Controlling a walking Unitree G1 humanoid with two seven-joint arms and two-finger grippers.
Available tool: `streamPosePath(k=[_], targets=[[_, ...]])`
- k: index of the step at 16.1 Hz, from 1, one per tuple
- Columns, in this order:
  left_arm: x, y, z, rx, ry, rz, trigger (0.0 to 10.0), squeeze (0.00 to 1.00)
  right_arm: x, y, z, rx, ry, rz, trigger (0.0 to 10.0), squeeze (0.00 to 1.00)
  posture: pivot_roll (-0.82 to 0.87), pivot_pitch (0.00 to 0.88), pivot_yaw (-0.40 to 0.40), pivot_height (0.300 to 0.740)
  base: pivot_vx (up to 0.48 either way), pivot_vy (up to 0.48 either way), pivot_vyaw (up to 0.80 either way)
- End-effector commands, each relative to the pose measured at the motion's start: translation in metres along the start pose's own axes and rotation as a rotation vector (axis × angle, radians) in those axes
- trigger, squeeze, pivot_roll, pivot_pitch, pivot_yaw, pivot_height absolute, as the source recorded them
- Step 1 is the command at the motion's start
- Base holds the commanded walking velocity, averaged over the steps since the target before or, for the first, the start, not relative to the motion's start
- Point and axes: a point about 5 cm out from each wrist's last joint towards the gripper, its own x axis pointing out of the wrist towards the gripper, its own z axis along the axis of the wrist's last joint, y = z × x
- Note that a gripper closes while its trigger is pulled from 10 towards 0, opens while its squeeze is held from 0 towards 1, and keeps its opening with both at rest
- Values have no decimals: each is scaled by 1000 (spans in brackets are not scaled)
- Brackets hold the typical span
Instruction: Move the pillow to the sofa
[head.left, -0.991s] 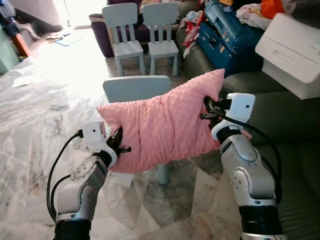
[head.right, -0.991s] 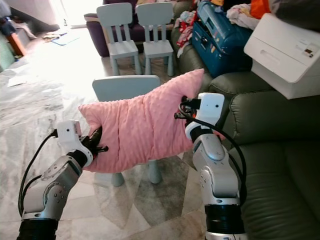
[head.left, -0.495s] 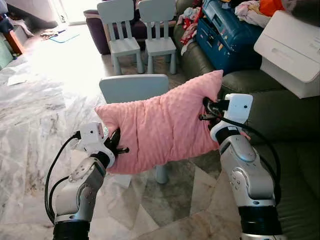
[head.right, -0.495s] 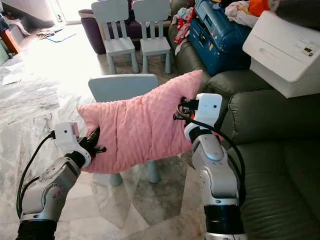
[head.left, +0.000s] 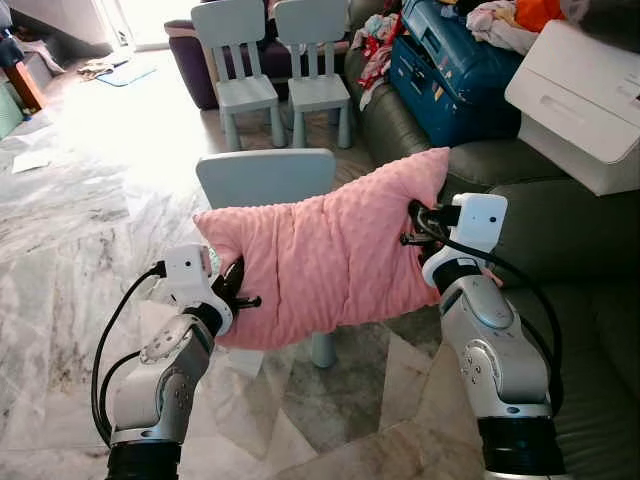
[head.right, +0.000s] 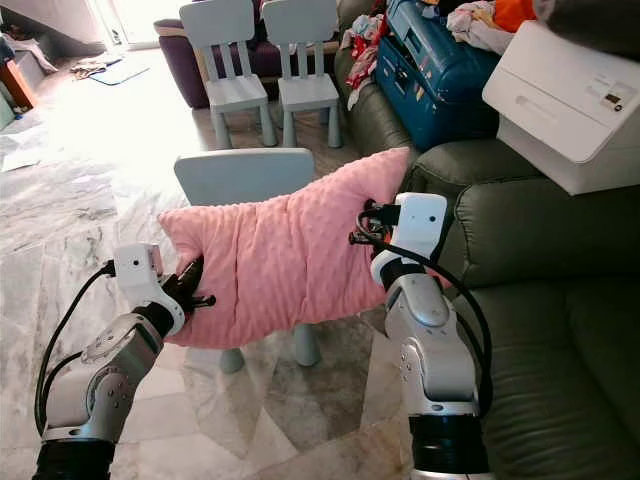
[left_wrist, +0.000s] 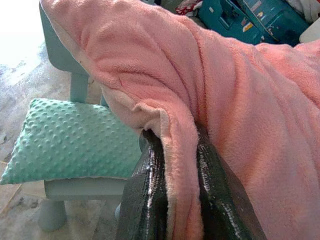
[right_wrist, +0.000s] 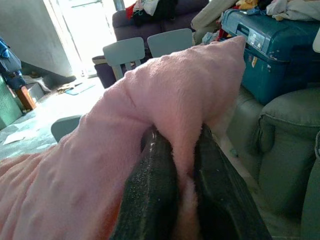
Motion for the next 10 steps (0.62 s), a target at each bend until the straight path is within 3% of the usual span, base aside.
streamPosePath(k=[1,5,6,10], targets=[[0,-3,-2,20,3,-22,10000,0,1,4,5,-8,-26,19,10000,0,-116,39,32,740,0,0,-788],[8,-13,-4,18,-4,-63,10000,0,5,2,5,-6,-36,15,10000,0,-115,0,19,740,0,0,-788],[10,-14,5,16,-32,-70,10000,0,8,0,10,4,-48,-2,10000,0,-106,22,6,740,0,0,-788],[8,0,9,22,-42,-47,10000,0,8,-4,9,-9,-46,-13,10000,0,-124,30,21,740,0,0,-788]])
